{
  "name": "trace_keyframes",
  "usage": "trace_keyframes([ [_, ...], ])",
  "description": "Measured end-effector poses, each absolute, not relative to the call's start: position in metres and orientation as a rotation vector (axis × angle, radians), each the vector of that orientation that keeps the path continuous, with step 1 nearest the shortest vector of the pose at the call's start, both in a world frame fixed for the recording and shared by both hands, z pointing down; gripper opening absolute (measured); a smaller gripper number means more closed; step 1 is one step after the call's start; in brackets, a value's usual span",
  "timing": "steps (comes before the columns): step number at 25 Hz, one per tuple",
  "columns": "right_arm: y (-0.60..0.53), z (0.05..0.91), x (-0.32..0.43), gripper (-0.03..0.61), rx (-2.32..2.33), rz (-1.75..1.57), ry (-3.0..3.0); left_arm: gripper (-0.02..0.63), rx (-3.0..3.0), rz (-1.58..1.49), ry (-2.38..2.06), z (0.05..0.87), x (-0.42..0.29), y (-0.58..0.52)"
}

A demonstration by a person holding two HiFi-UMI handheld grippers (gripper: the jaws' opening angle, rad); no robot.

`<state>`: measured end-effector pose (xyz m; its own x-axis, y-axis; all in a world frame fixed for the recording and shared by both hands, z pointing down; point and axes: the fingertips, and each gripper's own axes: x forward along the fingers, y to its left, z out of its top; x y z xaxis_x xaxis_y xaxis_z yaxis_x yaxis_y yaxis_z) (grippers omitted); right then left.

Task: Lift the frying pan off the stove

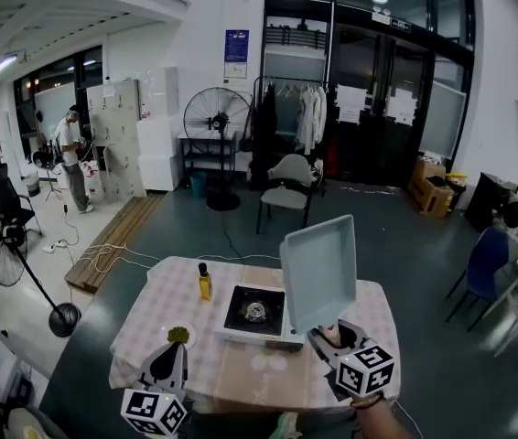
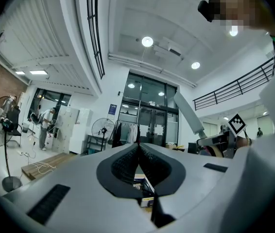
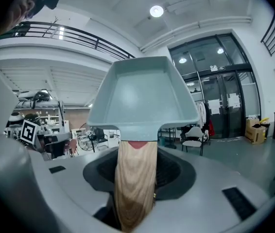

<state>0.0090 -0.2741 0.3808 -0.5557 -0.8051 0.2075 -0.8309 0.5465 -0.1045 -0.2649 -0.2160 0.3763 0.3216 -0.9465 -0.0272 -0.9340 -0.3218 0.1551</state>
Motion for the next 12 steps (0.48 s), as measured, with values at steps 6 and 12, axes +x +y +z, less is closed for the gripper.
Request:
trace_keyframes([
  [6, -0.270, 0.389, 0.002, 0.175, 1.421, 0.266, -2.636, 0.021, 2.492, -0.161, -1.752, 0.379, -0.264, -0.212],
  [12, -0.263, 0.386, 0.001, 0.175, 1.421, 0.278, -2.650, 0.021, 2.484, -0.147, -1.754, 0.384, -0.262, -0.206],
])
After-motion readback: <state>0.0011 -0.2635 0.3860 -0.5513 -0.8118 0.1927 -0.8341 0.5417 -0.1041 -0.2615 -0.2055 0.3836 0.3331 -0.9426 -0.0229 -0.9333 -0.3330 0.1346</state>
